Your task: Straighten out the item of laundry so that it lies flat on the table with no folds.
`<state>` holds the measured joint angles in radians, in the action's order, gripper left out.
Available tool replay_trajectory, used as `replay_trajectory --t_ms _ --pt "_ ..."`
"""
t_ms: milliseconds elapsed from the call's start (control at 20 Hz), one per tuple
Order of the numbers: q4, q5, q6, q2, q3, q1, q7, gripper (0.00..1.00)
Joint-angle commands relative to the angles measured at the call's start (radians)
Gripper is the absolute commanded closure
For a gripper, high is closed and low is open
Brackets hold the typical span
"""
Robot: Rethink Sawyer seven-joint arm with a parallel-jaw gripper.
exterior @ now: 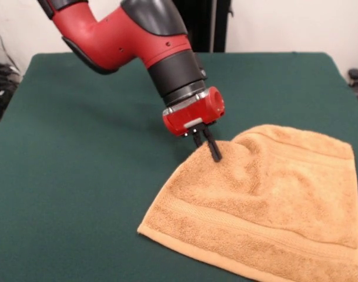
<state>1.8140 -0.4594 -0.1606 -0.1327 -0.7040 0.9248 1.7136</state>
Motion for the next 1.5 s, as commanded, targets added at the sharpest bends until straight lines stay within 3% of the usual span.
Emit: replay_trajectory --t_ms 50,200,600,900,1500 --pt "-0.006 0.013 0.062 0.032 -0.06 -0.026 0.134 1.0" --pt "0.021 0.029 0.066 -0.016 -0.044 -0.032 0.145 1.0" --pt "0.112 0.055 0.273 -0.199 0.0 0.047 0.069 1.0" --pt "0.095 0.035 0.357 -0.194 -0.031 0.103 0.018 1.0" --pt "0.09 0.019 0.39 -0.218 -0.033 0.107 0.036 1.0"
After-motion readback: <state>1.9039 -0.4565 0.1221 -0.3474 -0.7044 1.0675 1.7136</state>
